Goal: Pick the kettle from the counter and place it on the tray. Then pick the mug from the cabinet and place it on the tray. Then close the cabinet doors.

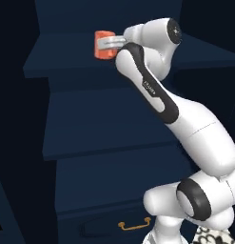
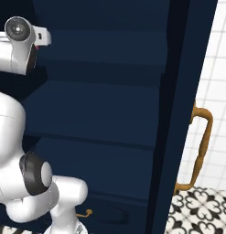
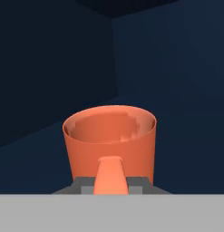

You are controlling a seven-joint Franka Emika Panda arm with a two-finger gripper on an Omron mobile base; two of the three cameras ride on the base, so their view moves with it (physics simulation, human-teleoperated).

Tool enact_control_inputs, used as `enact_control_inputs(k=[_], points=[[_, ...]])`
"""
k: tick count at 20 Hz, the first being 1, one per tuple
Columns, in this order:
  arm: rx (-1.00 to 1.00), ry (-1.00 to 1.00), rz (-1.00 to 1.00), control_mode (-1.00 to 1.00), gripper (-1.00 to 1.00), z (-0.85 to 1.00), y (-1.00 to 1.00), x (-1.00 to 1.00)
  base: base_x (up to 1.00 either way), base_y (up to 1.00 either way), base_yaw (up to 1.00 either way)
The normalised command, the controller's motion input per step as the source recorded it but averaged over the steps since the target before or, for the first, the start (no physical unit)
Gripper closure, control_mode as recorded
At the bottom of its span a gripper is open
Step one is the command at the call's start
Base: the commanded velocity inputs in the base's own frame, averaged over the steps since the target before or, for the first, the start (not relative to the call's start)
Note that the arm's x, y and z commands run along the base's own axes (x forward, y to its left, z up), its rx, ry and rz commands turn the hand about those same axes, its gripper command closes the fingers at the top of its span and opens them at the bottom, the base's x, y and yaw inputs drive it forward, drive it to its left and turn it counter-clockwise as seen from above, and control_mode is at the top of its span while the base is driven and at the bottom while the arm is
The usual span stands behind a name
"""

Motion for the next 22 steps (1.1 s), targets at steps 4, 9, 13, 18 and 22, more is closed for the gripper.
enact_control_inputs(k=[4, 9, 13, 18, 22], points=[[0.12, -0.17, -0.15, -1.00, 1.00, 0.01, -0.63, -1.00, 0.00, 0.00, 0.00], [0.06, -0.09, -0.11, -1.00, 1.00, 0.01, -0.52, -1.00, 0.00, 0.00, 0.00], [0.00, -0.03, -0.06, -1.00, 1.00, -0.02, -0.33, -1.00, 0.00, 0.00, 0.00], [0.00, 0.03, -0.10, -1.00, 1.00, -0.10, -0.20, -0.95, 0.00, 0.00, 0.00], [0.00, 0.03, -0.18, -1.00, 1.00, -0.19, -0.12, -0.94, 0.00, 0.00, 0.00]])
